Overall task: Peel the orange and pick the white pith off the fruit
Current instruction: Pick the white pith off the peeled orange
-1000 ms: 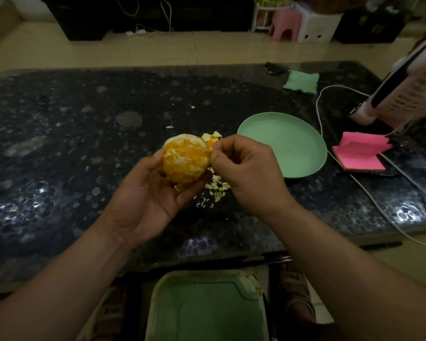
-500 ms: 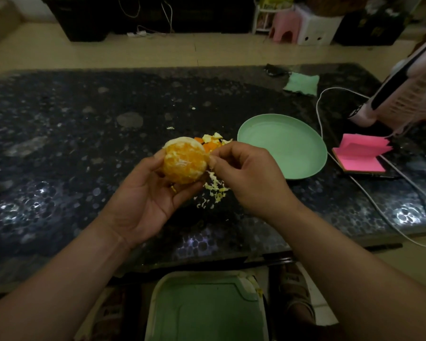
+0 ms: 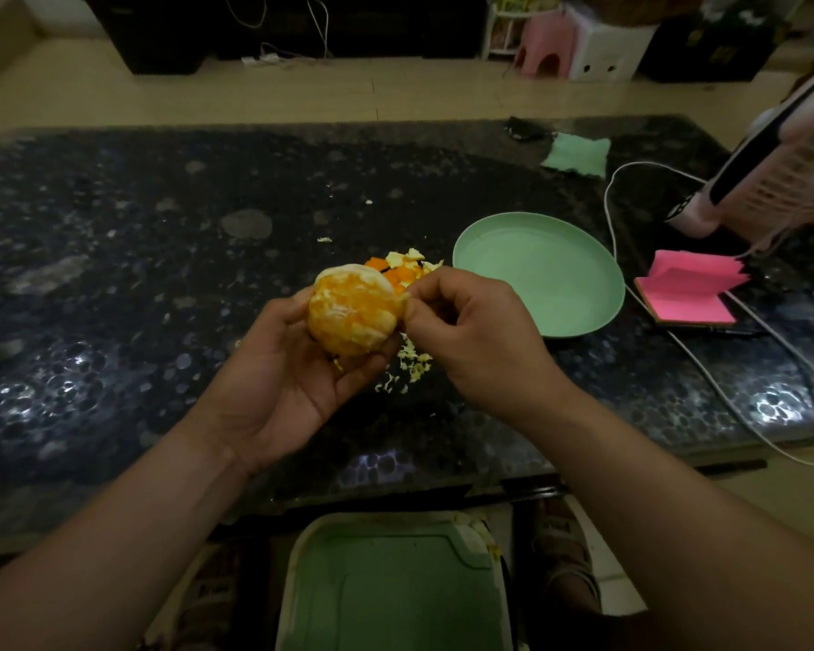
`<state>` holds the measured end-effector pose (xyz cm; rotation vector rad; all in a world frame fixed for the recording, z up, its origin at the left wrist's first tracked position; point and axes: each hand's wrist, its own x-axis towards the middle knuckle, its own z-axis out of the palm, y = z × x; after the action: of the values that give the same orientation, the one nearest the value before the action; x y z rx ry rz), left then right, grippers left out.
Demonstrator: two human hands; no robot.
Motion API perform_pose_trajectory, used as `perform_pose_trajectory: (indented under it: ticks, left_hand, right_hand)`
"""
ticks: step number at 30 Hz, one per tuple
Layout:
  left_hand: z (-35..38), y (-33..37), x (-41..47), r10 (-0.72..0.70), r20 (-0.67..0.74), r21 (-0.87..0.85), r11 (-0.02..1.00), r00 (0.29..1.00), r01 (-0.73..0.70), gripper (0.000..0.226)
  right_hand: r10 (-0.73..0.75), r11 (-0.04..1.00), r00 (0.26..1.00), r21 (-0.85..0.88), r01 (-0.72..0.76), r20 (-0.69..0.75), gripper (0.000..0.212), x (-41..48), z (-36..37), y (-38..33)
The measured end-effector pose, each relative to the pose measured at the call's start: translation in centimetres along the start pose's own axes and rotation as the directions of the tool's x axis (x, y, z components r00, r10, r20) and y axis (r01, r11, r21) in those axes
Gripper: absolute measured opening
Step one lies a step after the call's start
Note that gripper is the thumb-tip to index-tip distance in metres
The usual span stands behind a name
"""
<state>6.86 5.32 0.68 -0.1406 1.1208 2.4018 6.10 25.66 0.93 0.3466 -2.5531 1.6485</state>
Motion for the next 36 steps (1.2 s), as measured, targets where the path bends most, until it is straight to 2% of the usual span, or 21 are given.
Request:
perform_pose_trajectory:
  ticks: [3,7,12,17,19,21,23,25,28,30,34,36]
  left_hand:
    - [-0.5,0.2,-0.1,-0.065,0.044,-0.066,0.996,0.997,0.068,0.058]
    - [-1.2,0.5,-0.2,-0.111,0.085,-0.094,0.988,0.99,0.119,0.06]
    - [-1.7,0.5,-0.1,-0.135,0.056,-0.044,0.989,0.989,0.138,0.061]
    - [-2.0,0.6,-0.3,-0.153,0.054,-0.003,0.988,0.987,0.153,0.073]
    - [-2.2,0.6,-0.3,-0.144,0.043,0.003,0.99,0.989,0.144,0.071]
    - [-2.4,0.6,-0.1,-0.134,0.007,0.015,0.991,0.991,0.134,0.065]
    - [-2.3,0.3,0.2,-0.129,-0.06,0.049,0.99,0.99,0.132,0.061]
    - [-2.2,-0.2,0.5,-0.13,-0.125,0.074,0.987,0.984,0.14,0.057]
    - [-2.4,-0.6,0.6,-0.125,-0.164,0.075,0.988,0.978,0.139,0.055]
    - [-2.6,-0.5,0.6,-0.111,-0.172,0.078,0.989,0.979,0.126,0.053]
    - [-2.5,-0.5,0.8,-0.055,-0.18,0.145,0.986,0.982,0.081,0.051]
    - [-2.2,-0.6,0.8,-0.02,-0.176,0.194,0.979,0.984,0.055,0.053]
  right_hand:
    - [0.064,0.988,0.996,0.138,-0.071,0.058,0.015,0.3,-0.1,-0.2]
    - [0.116,0.966,0.985,0.217,-0.142,0.13,0.018,0.5,-0.3,-0.3]
    - [0.145,0.969,0.975,0.177,-0.175,0.168,0.018,0.6,-0.3,0.1]
    - [0.202,0.969,0.966,0.112,-0.221,0.159,0.019,1.0,-0.5,0.6]
    - [0.231,0.972,0.966,0.013,-0.234,0.112,0.023,1.3,-0.5,1.2]
    - [0.21,0.952,0.975,-0.243,-0.189,0.067,0.027,1.5,-0.2,2.1]
    - [0.206,0.887,0.975,-0.437,-0.15,0.084,0.016,1.6,0.5,3.0]
    - [0.235,0.84,0.966,-0.522,-0.148,0.104,0.006,1.5,1.0,3.6]
    - [0.194,0.781,0.976,-0.618,-0.092,0.101,0.012,1.4,1.5,3.5]
    - [0.173,0.785,0.981,-0.614,-0.084,0.088,0.015,1.3,1.5,3.1]
    - [0.094,0.734,0.995,-0.678,-0.049,0.03,0.013,1.0,1.0,2.8]
    - [0.097,0.779,0.995,-0.623,-0.07,0.009,0.011,0.9,0.6,2.4]
